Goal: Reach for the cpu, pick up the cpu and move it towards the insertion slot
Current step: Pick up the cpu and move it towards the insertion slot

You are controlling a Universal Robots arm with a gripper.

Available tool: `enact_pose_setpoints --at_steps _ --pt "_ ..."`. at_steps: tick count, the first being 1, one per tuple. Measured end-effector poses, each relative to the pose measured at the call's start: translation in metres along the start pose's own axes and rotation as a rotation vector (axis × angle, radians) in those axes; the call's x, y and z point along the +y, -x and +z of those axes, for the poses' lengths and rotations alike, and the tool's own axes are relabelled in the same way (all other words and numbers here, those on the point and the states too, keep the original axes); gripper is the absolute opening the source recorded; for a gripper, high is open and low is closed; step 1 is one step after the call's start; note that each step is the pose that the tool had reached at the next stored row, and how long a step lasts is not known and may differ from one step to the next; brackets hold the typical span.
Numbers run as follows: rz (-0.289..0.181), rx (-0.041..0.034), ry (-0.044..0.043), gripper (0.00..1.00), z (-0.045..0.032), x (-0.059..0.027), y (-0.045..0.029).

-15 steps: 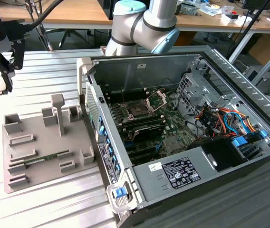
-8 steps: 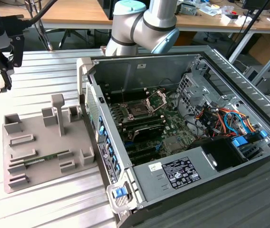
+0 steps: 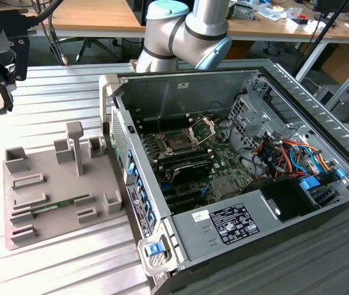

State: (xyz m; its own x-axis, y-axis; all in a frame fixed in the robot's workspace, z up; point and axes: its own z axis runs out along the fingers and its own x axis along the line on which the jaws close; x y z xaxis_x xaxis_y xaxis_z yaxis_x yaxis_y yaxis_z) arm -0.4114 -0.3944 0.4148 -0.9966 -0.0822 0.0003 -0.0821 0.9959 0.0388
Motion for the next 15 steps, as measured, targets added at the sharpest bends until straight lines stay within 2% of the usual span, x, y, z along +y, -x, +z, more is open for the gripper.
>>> enact_pose_setpoints --at_steps 15 --pt "0.0 0.0002 0.0 0.55 -0.0004 -0.0002 0.0027"
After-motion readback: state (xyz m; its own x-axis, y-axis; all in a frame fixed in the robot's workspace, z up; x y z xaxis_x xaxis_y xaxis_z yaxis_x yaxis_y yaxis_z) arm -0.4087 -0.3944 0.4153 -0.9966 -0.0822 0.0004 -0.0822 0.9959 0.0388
